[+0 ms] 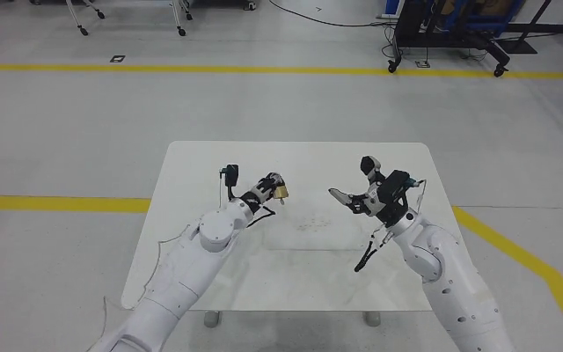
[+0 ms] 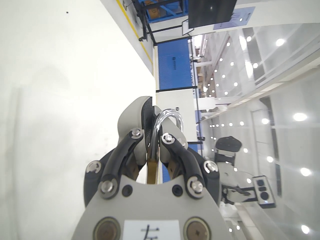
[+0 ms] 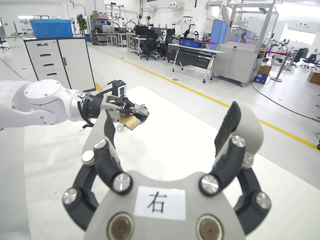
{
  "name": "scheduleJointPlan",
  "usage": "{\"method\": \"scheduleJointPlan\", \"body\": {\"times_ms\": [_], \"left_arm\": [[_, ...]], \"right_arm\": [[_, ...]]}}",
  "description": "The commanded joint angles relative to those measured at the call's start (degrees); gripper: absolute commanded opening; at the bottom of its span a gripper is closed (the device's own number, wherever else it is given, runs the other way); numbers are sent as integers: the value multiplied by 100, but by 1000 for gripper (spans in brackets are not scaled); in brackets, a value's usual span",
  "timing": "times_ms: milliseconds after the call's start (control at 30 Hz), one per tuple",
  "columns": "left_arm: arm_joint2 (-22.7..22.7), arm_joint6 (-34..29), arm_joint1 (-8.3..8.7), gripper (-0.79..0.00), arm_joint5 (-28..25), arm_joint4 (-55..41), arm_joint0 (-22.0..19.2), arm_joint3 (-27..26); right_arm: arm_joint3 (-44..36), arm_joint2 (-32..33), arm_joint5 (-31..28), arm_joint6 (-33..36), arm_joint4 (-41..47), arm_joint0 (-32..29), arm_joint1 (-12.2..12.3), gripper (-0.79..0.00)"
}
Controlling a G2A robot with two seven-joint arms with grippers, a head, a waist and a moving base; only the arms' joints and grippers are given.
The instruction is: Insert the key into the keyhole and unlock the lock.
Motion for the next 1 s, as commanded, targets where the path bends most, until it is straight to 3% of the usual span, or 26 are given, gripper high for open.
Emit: {"method": "scheduleJointPlan", "body": {"times_ms": [0,133,167,200,300,367,400,500,600,733,967], "left_arm": [[190,-38,-56,-785,213,170,-82,139],[375,-89,-159,-785,569,253,-261,403],[422,44,-177,-763,530,423,-312,438],[509,228,-193,-690,467,696,-323,493],[617,335,-259,-751,406,786,-302,586],[675,189,-281,-733,487,876,-324,643],[690,55,-288,-686,600,884,-343,680],[718,-199,-302,-434,798,971,-381,722],[814,-599,-304,0,1103,1213,-431,752],[774,-969,-284,0,1405,1322,-471,594],[362,-1048,-146,0,1399,1422,-273,14]], "right_arm": [[7,-22,6,4,-3,18,-2,0],[7,-22,6,4,-3,18,-2,0],[7,-22,6,4,-3,18,-2,0],[7,-22,6,4,-3,18,-2,0],[7,-22,6,4,-3,18,-2,0],[7,-22,6,4,-3,18,-2,0],[7,-22,6,4,-3,18,-2,0],[7,-22,6,4,-3,18,-2,0],[7,-22,6,4,-3,18,-2,0],[7,-22,6,4,-3,18,-2,0],[7,-22,6,4,-3,18,-2,0]]}}
